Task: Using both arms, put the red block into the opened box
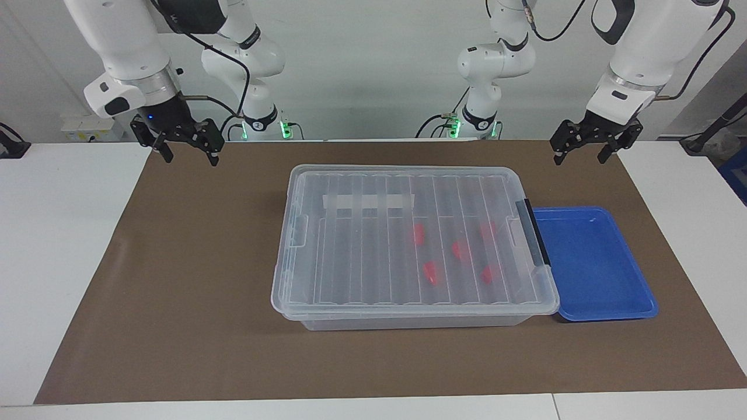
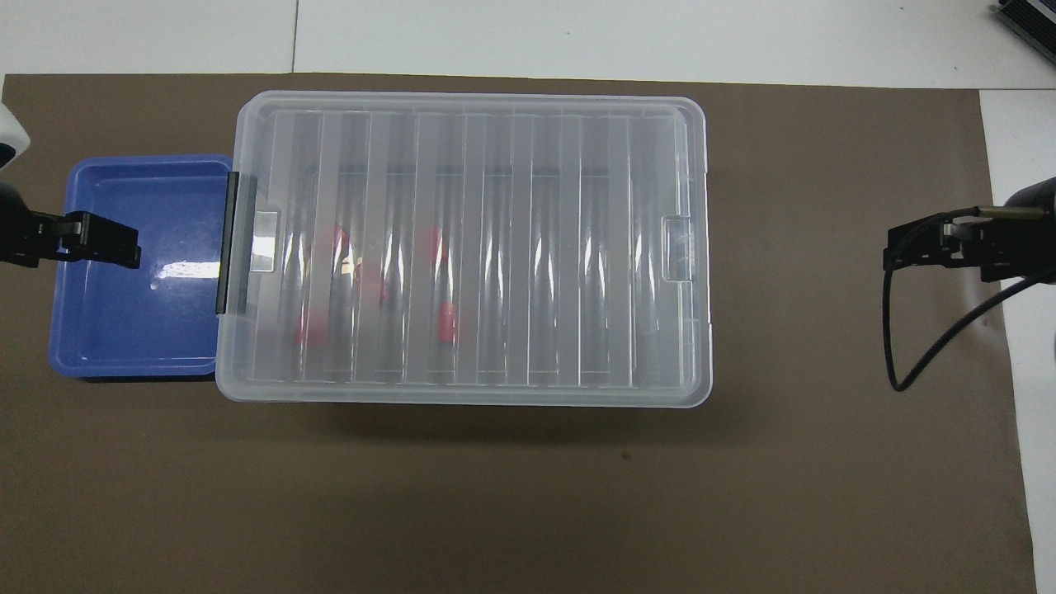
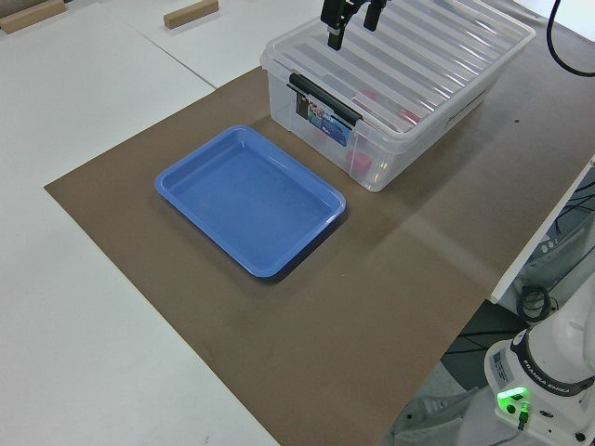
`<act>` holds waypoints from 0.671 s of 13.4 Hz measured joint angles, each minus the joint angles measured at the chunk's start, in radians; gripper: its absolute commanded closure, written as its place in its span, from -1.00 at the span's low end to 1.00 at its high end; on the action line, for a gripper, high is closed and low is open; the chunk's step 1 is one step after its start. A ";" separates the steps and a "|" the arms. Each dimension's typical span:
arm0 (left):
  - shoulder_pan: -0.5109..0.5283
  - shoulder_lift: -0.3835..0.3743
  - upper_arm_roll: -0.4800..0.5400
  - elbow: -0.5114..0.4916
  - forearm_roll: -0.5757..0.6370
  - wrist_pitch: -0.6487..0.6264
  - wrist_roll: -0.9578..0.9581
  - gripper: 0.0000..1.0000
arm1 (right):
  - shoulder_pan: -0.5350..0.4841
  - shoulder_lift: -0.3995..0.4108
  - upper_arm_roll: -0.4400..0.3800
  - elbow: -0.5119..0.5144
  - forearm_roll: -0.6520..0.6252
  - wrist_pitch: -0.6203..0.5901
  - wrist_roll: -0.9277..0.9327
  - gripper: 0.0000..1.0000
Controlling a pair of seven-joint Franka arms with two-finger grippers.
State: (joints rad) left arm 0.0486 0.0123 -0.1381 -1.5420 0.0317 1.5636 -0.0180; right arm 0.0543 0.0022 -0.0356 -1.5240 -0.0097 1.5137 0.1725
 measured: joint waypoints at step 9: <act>-0.001 0.000 -0.001 0.000 0.000 0.000 0.000 -1.00 | 0.010 0.022 0.005 0.023 0.000 -0.002 0.000 -1.00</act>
State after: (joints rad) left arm 0.0480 0.0123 -0.1388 -1.5420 0.0316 1.5637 -0.0180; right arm 0.0641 0.0245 -0.0308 -1.5012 -0.0097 1.5122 0.1725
